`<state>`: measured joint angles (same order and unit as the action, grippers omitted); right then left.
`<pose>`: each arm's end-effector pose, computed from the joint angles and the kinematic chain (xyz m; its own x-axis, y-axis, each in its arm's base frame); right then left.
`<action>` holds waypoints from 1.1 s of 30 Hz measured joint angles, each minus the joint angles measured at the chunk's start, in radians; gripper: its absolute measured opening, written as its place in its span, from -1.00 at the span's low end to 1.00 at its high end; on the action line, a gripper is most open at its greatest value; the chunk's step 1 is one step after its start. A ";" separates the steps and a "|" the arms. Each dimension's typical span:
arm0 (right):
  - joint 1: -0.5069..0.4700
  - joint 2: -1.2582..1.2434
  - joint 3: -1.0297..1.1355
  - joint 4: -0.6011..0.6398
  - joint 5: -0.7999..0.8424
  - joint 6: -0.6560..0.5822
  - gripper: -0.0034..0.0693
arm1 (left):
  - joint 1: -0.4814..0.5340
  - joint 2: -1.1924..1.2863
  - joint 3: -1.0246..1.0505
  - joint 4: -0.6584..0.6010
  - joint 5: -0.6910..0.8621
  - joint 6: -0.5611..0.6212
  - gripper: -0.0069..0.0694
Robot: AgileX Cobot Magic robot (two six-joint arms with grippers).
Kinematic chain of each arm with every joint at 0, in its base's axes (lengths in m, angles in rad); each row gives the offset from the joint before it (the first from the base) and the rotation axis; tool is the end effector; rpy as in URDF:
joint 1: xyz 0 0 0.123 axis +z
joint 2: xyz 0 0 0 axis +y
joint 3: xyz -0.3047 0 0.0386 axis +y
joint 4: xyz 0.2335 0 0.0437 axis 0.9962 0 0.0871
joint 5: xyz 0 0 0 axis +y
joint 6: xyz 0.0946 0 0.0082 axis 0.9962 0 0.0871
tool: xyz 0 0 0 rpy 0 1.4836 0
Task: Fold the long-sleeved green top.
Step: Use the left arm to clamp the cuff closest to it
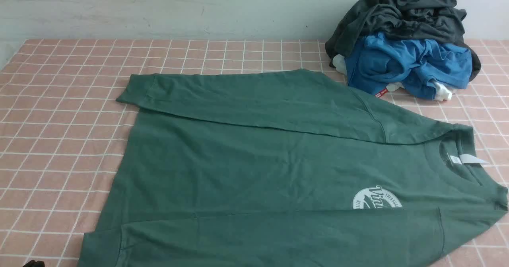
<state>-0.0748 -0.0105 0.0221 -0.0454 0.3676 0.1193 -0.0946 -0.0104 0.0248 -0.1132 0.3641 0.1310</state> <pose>0.0196 -0.0030 0.1720 -0.2789 0.0980 -0.9553 0.1121 0.9913 0.0689 0.0195 -0.0057 0.1716 -0.2805 0.0519 -0.9585 0.1399 0.9901 0.0126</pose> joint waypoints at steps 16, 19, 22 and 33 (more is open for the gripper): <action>0.000 0.000 0.000 0.000 0.000 0.000 -0.93 | 0.000 0.000 0.000 0.000 0.000 0.000 -0.82; 0.000 0.000 0.000 0.000 0.000 0.000 -0.93 | 0.000 0.000 0.000 0.000 0.000 0.000 -0.82; 0.000 0.000 0.000 0.000 0.000 0.000 -0.93 | 0.000 0.000 0.000 0.001 0.000 0.000 -0.82; 0.000 0.000 0.003 -0.012 -0.051 -0.011 -0.93 | 0.000 0.000 0.005 0.057 -0.177 0.019 -0.82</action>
<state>-0.0748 -0.0105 0.0252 -0.0573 0.3170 0.1081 -0.0946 -0.0104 0.0300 -0.0557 0.1867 0.1500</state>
